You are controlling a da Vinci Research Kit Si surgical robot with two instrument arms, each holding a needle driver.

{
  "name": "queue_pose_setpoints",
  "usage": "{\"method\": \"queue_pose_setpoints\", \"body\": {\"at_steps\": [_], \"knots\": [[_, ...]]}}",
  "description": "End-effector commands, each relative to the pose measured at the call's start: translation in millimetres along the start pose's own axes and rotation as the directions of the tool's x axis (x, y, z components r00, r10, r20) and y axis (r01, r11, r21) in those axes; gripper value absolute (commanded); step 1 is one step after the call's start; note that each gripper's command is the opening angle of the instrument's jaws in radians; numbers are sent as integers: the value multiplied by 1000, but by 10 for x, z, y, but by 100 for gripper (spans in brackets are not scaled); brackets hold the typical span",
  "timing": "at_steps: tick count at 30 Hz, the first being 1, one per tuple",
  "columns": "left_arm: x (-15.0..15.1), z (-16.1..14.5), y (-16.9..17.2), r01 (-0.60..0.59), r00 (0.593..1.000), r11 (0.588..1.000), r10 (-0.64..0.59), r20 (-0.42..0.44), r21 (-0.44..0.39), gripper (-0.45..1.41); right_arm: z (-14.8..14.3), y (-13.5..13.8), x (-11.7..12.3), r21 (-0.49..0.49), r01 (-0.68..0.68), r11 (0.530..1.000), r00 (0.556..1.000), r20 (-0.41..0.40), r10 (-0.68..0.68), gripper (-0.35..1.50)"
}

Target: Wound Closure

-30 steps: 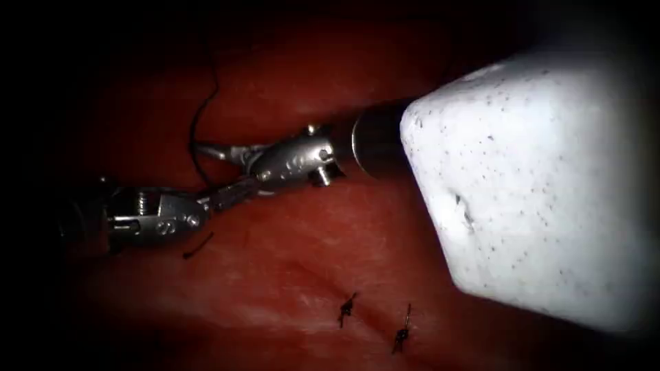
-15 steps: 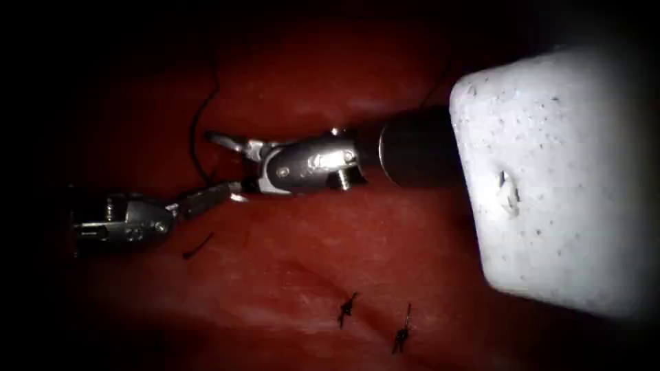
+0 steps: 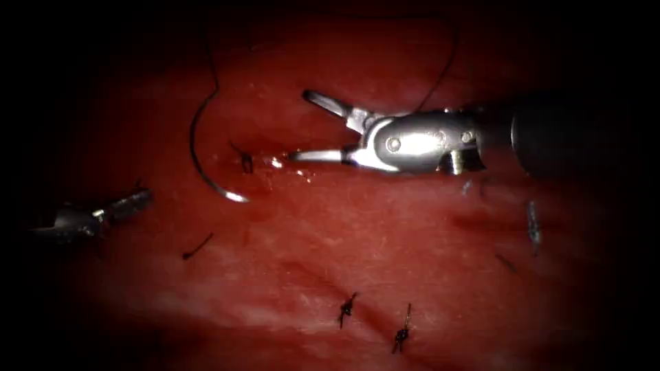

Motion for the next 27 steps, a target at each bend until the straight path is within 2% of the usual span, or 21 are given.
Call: {"method": "queue_pose_setpoints", "body": {"at_steps": [1,5,7,8,9,11,16,20,23,27], "knots": [[-10,10,8,15,1000,1000,-15,3,-3,-45,5,-6,-6,-6,3,1000,1000,-2,-3,128],[-38,18,14,114,993,994,-113,23,-4,12,0,-9,-7,-21,-64,998,998,-14,64,131],[-48,18,13,166,986,986,-166,35,-7,47,-4,-15,-7,-61,-248,967,969,-12,248,126],[-53,16,11,204,978,979,-203,46,-8,76,-5,-17,-6,-71,-299,952,954,-9,299,123],[-58,13,7,254,966,967,-253,60,-6,89,-8,-20,-6,-92,-312,946,950,0,313,120],[-62,8,2,300,951,954,-300,70,4,79,-10,-20,-7,-109,-312,944,948,31,317,114],[-52,-7,-1,310,944,951,-307,126,-12,78,-15,-18,-11,-122,-311,942,946,50,319,109],[-27,-21,-10,328,939,944,-321,125,-41,79,-18,-18,-12,-120,-311,943,947,49,318,106],[-2,-37,-31,348,931,936,-338,140,-54,79,-21,-19,-12,-119,-311,943,947,50,318,103],[24,-44,-49,375,925,925,-369,87,-63,79,-21,-19,-13,-120,-310,943,947,50,318,101]]}}
